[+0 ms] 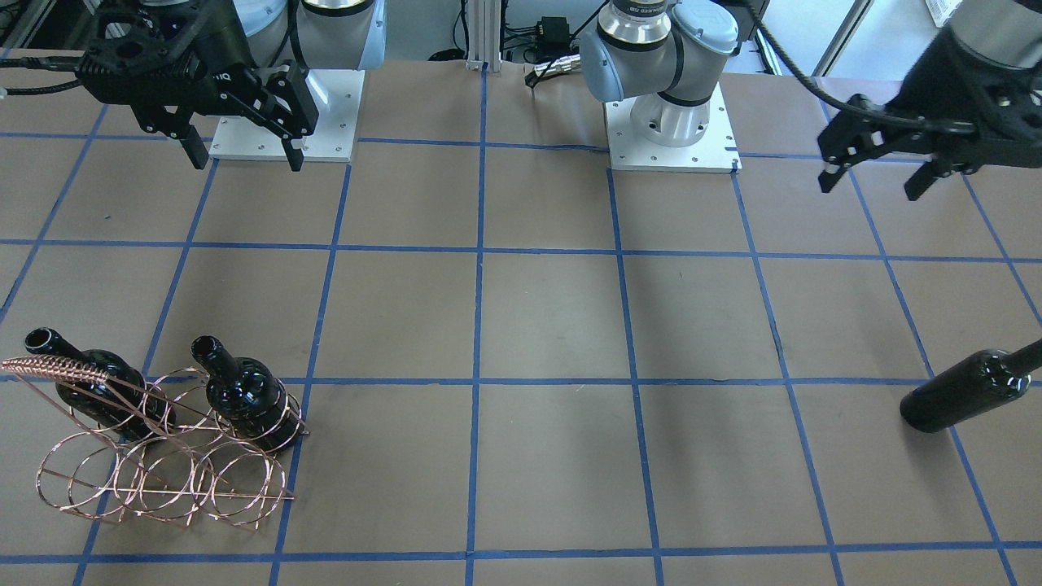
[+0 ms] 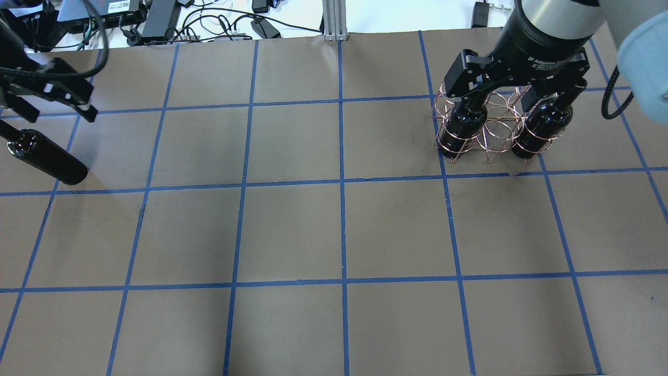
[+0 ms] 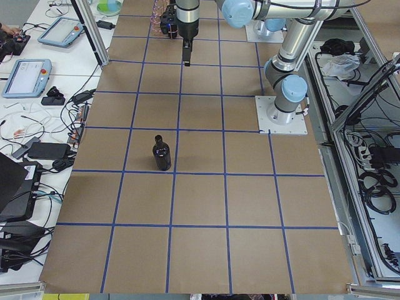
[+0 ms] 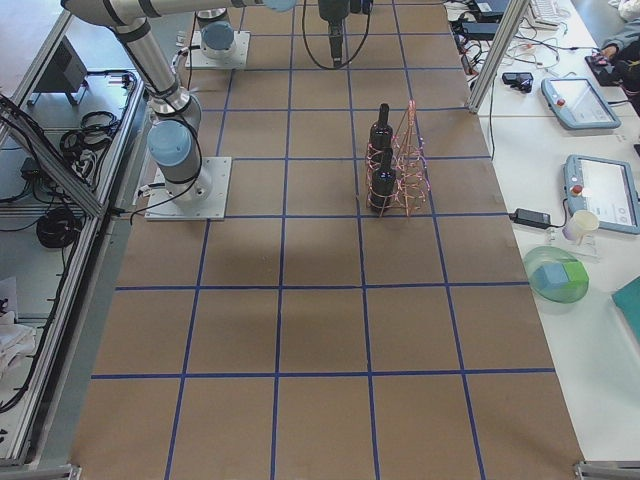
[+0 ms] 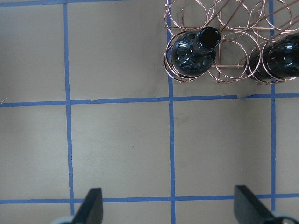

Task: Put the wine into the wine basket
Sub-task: 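Move the left gripper down toward the neck of the lying dark bottle, then close the left gripper on the bottle neck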

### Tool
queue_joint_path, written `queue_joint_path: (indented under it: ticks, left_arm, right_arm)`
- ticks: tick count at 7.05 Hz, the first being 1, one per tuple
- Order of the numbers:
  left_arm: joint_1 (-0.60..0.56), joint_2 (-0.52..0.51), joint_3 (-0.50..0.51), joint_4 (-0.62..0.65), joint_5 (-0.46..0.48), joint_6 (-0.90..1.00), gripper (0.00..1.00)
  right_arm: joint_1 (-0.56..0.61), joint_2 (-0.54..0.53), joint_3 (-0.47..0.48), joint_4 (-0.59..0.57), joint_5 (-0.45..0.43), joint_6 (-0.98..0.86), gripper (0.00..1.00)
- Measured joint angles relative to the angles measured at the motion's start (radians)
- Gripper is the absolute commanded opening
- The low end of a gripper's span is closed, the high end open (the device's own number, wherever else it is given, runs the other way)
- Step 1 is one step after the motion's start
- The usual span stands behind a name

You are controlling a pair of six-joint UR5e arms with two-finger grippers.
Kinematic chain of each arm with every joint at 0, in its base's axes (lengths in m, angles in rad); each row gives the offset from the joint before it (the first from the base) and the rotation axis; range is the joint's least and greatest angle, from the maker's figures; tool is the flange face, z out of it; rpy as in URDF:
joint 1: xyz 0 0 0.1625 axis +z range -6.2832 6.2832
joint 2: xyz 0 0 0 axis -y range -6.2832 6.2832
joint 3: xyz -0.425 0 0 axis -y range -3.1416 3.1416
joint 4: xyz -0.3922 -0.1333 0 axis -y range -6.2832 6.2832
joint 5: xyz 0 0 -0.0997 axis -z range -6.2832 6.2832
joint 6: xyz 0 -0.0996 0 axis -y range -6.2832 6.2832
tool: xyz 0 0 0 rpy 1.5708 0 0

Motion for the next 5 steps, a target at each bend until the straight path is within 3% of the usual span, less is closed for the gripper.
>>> queue_joint_path:
  ticks: [2, 5]
  left_arm:
    - [0.151, -0.060, 0.005, 0.086, 0.021, 0.184, 1.00]
    - [0.251, -0.204, 0.100, 0.192, 0.045, 0.338, 1.00]
  right_arm:
    - [0.000, 0.000, 0.000, 0.001, -0.001, 0.000, 1.00]
    - [0.000, -0.001, 0.000, 0.000, 0.000, 0.001, 1.00]
